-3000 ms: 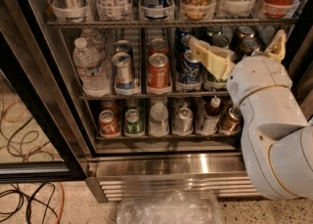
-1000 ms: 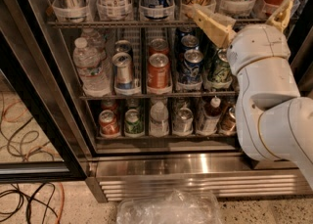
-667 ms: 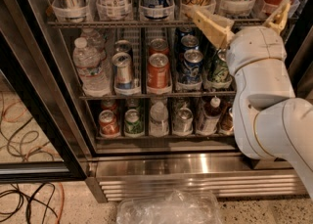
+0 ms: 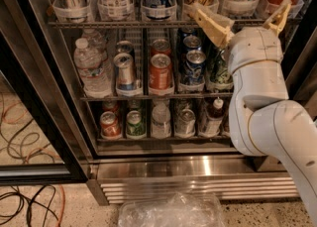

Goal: Pick 7up can from top shelf of fridge

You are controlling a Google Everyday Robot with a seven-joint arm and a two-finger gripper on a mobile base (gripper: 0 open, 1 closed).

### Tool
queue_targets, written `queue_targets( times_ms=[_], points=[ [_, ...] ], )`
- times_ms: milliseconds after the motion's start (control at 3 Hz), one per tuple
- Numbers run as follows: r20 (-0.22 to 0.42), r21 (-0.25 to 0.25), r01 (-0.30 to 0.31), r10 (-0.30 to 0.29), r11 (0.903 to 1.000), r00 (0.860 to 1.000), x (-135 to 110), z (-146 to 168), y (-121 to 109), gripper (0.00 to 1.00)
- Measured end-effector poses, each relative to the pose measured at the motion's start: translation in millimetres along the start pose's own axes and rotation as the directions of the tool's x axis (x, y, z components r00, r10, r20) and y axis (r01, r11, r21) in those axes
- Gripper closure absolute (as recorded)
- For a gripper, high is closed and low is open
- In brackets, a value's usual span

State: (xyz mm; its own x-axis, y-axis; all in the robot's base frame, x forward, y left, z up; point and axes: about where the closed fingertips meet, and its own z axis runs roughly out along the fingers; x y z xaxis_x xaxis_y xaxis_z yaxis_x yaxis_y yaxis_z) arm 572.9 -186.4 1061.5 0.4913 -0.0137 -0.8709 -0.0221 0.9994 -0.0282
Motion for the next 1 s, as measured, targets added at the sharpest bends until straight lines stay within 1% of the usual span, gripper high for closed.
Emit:
queue_targets(
  times_ms=[333, 667, 1000],
  points=[
    [-0.018, 0.034, 0.018, -0.017, 0.9993, 1.0, 7.7, 15.6, -10.9, 0.0],
    [-0.018, 0.034, 0.018, -0.017, 0.9993, 1.0, 7.7, 15.6, -10.9, 0.0],
    [-0.018, 0.034, 0.018, -0.017, 0.9993, 1.0, 7.7, 15.6, -10.9, 0.22]
  ],
)
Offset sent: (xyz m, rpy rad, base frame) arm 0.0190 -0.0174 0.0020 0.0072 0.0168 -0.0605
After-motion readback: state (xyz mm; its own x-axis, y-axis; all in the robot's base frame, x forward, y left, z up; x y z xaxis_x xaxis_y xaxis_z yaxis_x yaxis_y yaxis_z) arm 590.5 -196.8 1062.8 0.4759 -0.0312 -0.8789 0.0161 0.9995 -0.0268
